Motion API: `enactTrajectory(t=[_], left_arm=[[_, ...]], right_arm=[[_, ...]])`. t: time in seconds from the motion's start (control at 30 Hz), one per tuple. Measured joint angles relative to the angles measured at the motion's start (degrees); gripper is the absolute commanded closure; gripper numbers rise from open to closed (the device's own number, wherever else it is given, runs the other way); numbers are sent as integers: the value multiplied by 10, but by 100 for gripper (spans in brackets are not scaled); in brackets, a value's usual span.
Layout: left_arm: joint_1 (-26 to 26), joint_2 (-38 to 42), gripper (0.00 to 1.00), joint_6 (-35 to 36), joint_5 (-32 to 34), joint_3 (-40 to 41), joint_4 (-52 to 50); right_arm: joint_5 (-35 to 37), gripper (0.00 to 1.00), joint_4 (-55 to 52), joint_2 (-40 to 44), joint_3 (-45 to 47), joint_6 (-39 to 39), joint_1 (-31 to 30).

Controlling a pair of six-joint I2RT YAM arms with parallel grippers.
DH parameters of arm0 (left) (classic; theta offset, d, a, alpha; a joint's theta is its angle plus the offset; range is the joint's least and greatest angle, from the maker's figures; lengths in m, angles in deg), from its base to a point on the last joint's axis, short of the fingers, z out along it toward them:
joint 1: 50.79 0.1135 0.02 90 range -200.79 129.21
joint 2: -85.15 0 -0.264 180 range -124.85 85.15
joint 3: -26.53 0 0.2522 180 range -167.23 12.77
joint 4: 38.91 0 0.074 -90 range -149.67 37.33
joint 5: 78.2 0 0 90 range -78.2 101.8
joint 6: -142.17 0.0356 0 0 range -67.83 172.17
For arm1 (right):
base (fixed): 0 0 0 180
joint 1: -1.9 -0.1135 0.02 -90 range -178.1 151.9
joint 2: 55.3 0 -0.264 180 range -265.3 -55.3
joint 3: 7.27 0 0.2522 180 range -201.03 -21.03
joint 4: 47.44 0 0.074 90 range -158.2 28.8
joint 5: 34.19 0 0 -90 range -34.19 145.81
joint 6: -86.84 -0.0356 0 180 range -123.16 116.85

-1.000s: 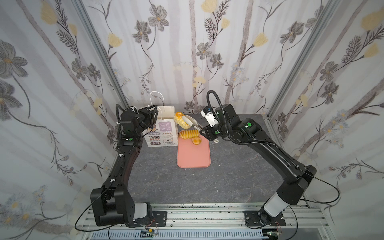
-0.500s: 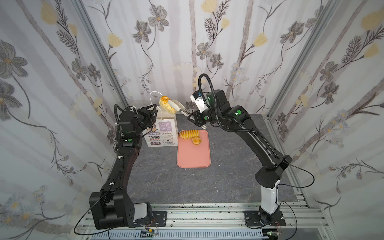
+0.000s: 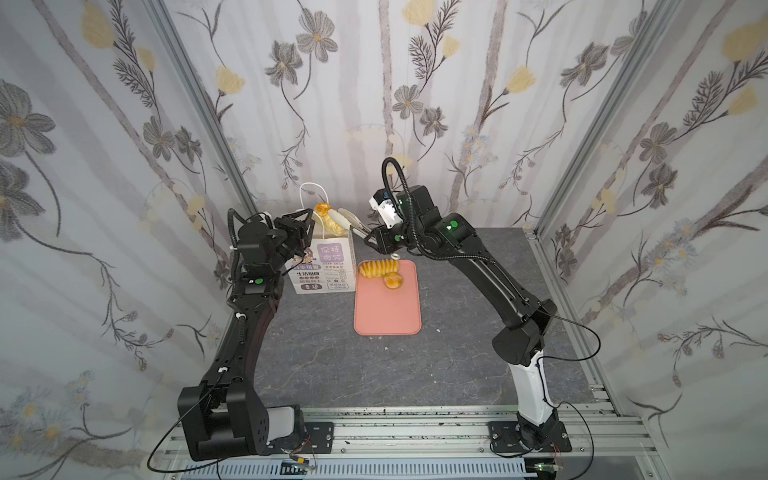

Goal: Pack bread into a paper bag
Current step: Place the fake bread in the paper bag.

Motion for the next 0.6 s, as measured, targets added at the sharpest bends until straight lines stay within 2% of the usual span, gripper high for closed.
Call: enactTrajectory(t=[0.3,0.6], left_arm=[[0,2,61,0,0,0,-6],[0,2,61,0,0,0,-6]], right_arm=[[-8,51,5,-15,-22,-6,3],[-6,51,-16,5,-19,-4,21]])
